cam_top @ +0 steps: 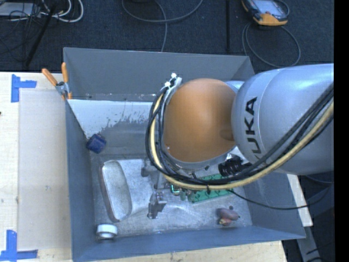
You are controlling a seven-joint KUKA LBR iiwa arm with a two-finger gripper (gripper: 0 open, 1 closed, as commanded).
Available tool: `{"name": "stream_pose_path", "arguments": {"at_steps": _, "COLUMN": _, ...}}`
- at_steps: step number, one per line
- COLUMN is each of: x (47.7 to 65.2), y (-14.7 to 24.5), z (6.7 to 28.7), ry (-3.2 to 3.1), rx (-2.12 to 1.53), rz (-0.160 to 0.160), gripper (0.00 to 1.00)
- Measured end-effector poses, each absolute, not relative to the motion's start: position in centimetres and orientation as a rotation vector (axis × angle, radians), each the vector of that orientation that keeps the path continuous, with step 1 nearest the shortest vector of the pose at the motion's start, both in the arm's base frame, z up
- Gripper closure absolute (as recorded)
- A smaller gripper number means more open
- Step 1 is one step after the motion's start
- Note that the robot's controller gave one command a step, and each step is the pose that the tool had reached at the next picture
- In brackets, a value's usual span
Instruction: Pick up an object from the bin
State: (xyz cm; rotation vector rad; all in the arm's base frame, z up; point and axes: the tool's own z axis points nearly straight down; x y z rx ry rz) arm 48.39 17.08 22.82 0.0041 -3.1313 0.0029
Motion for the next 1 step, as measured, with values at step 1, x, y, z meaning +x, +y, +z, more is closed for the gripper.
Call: {"name": "stream_pose_path", "arguments": {"at_steps": 1, "x": 47.36, "y": 7.50, "z": 12.32, "ry": -3.128, "rx": 0.118, "rz": 0.003, "gripper": 0.00}}
